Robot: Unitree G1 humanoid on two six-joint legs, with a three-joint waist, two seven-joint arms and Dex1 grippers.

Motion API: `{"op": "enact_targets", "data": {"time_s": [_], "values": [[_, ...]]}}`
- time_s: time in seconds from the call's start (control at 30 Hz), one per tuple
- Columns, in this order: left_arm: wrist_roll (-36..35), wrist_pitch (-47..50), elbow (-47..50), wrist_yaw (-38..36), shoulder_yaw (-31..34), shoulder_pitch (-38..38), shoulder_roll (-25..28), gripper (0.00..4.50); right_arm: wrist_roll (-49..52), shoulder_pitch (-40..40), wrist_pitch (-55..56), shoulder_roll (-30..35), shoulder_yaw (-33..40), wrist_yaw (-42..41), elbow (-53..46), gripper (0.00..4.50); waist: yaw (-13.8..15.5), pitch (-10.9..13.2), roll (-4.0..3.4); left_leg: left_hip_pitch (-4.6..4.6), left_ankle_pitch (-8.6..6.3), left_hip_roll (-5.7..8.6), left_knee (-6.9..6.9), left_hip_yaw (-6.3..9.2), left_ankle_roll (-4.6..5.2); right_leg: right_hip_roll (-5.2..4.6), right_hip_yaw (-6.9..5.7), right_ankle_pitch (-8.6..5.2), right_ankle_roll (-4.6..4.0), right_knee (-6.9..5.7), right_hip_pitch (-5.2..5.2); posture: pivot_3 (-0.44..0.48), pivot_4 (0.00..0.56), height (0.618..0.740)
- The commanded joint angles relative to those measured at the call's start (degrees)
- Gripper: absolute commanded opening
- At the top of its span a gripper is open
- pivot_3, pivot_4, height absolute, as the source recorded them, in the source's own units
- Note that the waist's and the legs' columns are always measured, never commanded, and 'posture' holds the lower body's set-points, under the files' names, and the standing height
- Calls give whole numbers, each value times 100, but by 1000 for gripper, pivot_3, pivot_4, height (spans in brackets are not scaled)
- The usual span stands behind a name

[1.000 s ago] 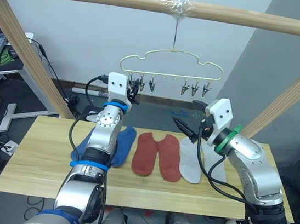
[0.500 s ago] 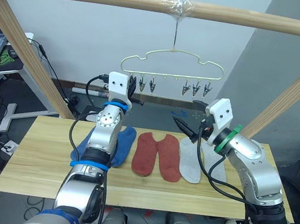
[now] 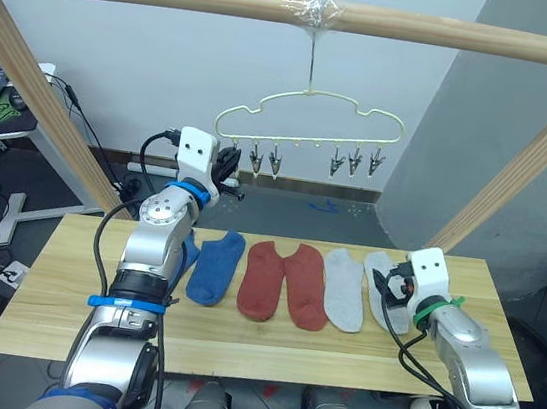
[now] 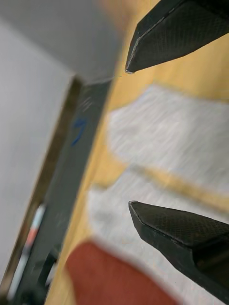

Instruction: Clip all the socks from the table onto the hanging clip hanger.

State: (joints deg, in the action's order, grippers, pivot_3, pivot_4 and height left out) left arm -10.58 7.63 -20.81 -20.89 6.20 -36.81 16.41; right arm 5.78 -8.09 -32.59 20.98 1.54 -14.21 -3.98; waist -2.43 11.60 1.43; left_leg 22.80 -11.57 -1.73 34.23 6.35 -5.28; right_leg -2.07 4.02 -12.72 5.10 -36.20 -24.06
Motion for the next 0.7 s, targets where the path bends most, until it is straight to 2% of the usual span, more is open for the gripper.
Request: {"op": "enact_targets", "data": {"time_s": [0.03, 0.27, 0.57, 0.63, 0.7], "values": [[-63, 51, 200, -7, 58, -1, 5, 5, 145, -215, -139, -222, 290, 161, 393, 4500, -10, 1, -1, 1, 0, 0, 2, 0, 0, 0, 1, 0, 0, 0, 0, -17, 205, 740], [-83, 138, 405, 39, 12, 130, -89, 5, 11, -1052, 427, -440, 325, 159, 2190, 4500, -70, 2, -3, 5, 0, 0, 6, -1, 0, 0, 1, 7, 8, -3, 0, -6, 204, 740], [-76, 207, 511, 40, 57, 175, 2, 5, -151, -1381, 676, -517, 219, 239, 3429, 4500, -76, 3, -4, 4, 0, 1, 5, -1, 0, 0, 2, 7, 8, -3, 0, 18, 202, 740], [-71, 208, 531, 35, 53, 192, 23, 0, -258, -1309, 747, -435, 64, 116, 3495, 4122, -75, 2, -4, 2, 0, 1, 7, -1, 0, 0, 2, 7, 8, -3, 5, 18, 202, 740], [-64, 208, 549, 58, 55, 198, 30, 0, -313, -1236, 800, -377, -12, 60, 3533, 3534, -74, 2, -3, 1, 0, 1, 9, 0, 0, 0, 2, 7, 9, -3, 6, 22, 201, 740]]}}
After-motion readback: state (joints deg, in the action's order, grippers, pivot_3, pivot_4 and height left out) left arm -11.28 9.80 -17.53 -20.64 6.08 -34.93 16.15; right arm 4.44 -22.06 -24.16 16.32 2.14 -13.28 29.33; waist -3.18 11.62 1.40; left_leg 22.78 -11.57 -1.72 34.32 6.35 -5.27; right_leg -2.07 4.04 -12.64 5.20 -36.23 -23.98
